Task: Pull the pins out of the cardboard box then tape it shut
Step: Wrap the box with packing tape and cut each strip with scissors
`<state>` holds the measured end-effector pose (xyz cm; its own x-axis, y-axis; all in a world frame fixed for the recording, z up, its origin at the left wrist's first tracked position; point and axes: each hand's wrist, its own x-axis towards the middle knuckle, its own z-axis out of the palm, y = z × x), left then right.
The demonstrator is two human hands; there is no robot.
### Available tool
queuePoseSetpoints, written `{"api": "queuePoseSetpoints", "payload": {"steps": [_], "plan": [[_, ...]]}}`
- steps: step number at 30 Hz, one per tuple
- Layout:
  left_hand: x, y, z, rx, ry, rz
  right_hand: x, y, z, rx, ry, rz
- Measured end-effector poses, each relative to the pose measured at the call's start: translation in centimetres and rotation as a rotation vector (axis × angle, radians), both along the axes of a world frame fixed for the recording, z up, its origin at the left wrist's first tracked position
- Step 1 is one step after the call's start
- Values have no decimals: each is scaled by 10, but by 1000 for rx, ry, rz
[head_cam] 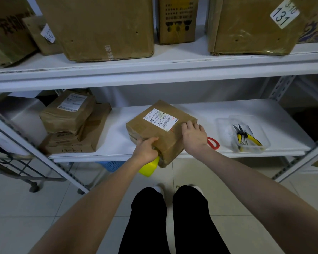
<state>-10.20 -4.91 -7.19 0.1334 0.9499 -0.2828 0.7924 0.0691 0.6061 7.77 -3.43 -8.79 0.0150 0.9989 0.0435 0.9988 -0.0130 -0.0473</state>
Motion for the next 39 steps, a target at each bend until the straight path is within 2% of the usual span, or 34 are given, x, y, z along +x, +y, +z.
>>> {"api": "queuePoseSetpoints", "payload": {"steps": [2,5,6,9,14,21,27,29,32,34,36,39], "plan": [[-3,-4,-2,31,-46,96,-19,-7,4,65,-4,42],[-13,-6,-10,-32,-99,347,-46,-15,0,80,118,210],[-16,-8,-10,-64,-77,355,-52,-16,-3,75,147,226],[-22,-8,-18,-103,-62,267,-59,-14,-7,64,154,182],[-29,-4,-32,-122,-70,288,-60,-16,-17,85,-53,235],[-34,0,-47,-246,-102,332,-59,-12,-19,115,-108,260],[-36,-10,-53,-260,-27,335,-58,-6,-11,103,-101,274],[-34,-6,-54,-224,-82,264,-58,-2,-8,84,-84,251],[-26,-1,-48,-227,-284,261,-61,1,-9,101,-65,184],[-25,0,-47,-221,-298,246,-65,3,-10,121,-53,163],[-26,1,-49,-234,-279,255,-61,6,-14,155,43,182],[-29,7,-56,-240,-269,279,-32,4,-21,263,434,185]]}}
